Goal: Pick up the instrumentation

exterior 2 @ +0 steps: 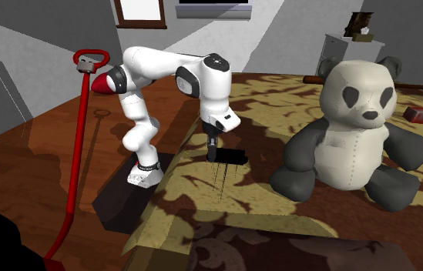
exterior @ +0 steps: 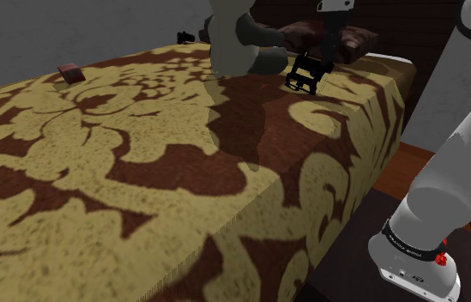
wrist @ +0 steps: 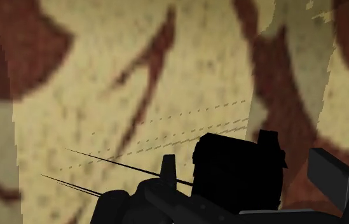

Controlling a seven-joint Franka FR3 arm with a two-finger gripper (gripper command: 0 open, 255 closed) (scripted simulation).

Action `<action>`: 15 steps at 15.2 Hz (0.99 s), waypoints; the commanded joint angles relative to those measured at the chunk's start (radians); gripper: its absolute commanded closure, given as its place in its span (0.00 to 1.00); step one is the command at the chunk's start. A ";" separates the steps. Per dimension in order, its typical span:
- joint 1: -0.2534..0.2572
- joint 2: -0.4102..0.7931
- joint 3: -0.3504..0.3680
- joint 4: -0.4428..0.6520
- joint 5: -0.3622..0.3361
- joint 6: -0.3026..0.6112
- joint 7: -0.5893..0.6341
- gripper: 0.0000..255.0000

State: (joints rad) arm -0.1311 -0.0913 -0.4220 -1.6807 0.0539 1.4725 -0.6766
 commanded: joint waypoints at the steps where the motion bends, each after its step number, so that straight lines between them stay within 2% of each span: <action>1: 0.001 -0.003 0.001 -0.014 -0.001 0.012 0.001 0.00; 2: 0.001 -0.004 0.002 -0.016 -0.001 0.013 0.002 1.00; 11: 0.001 -0.003 0.001 -0.014 -0.001 0.012 0.001 1.00; 15: 0.000 0.013 -0.001 0.057 0.005 -0.045 0.001 1.00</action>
State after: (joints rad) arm -0.1321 -0.0817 -0.4243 -1.6387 0.0575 1.4398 -0.6784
